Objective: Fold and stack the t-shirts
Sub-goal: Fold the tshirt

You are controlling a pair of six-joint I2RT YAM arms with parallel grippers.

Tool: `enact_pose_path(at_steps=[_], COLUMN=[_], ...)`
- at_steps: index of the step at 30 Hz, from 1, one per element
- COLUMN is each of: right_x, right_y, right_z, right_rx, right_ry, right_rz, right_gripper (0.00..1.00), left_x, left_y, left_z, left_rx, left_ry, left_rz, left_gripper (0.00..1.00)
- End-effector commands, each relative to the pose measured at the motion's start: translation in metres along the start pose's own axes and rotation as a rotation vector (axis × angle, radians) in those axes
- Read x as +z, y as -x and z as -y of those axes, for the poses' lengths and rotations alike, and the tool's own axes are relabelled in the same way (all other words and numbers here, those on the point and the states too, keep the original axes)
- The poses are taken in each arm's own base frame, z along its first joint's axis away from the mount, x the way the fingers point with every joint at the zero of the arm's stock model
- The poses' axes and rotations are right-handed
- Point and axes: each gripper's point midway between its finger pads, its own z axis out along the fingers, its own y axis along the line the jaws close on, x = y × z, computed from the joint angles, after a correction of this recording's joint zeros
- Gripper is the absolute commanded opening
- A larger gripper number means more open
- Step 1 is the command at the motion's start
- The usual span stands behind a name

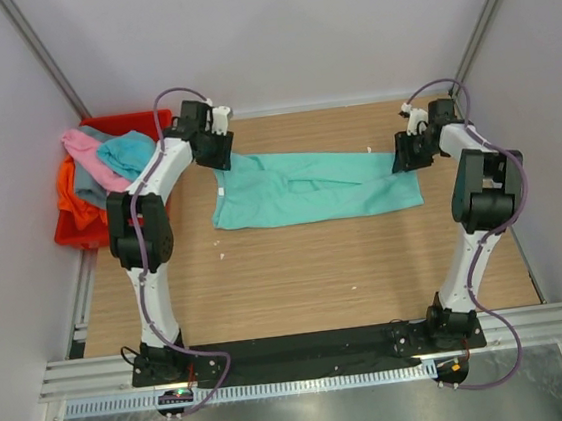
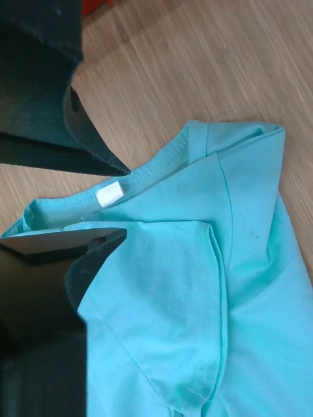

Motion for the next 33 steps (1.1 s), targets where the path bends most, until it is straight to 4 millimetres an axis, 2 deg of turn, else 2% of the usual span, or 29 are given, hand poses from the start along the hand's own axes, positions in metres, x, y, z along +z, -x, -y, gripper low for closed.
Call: enact_pose_path(at_steps=[1,2,3,5,6,9,13,18,22,29,30,33], right_x=[-0.051,-0.058,-0.076,-0.083,-0.085,-0.085,-0.075,-0.054,-0.041,-0.023,-0.015,-0.008], right_y=[0.042,0.045,0.056,0.053,0.048,0.033,0.010,-0.003,-0.004,-0.008,-0.015,-0.012], right_z=[-0.004,-0.004,-0.009,-0.013,-0.017,-0.024,-0.031,-0.025,-0.021,-0.014,-0.012,-0.001], right_rx=[-0.065,-0.075,-0.098,-0.102,-0.098,-0.087,-0.069,-0.041,-0.017,-0.010,0.002,0.024], right_ry=[-0.097,-0.114,-0.130,-0.128,-0.117,-0.082,-0.038,-0.032,-0.018,-0.004,0.001,-0.043], right_rz=[0.177,0.201,0.256,0.263,0.247,0.199,0.148,0.102,0.087,0.037,0.008,0.005], right_gripper=[0.48,0.52,0.54,0.56,0.56,0.56,0.56,0.55,0.55,0.54,0.54,0.53], left_x=[-0.026,-0.025,-0.023,-0.020,-0.016,-0.007,-0.001,0.015,0.036,0.050,0.051,0.053], left_y=[0.029,0.029,0.028,0.027,0.025,0.014,-0.005,-0.022,-0.029,-0.047,-0.049,-0.052], left_z=[0.033,0.040,0.054,0.065,0.076,0.095,0.110,0.109,0.094,0.082,0.076,0.060], left_rx=[0.043,0.069,0.098,0.129,0.149,0.160,0.158,0.168,0.191,0.197,0.194,0.193], left_ry=[-0.068,-0.074,-0.087,-0.087,-0.100,-0.125,-0.164,-0.160,-0.095,-0.040,-0.006,0.070], left_rz=[0.078,0.074,0.068,0.060,0.050,0.010,-0.035,-0.064,-0.091,-0.144,-0.148,-0.139], left_gripper=[0.53,0.58,0.63,0.66,0.67,0.68,0.68,0.68,0.68,0.67,0.67,0.66])
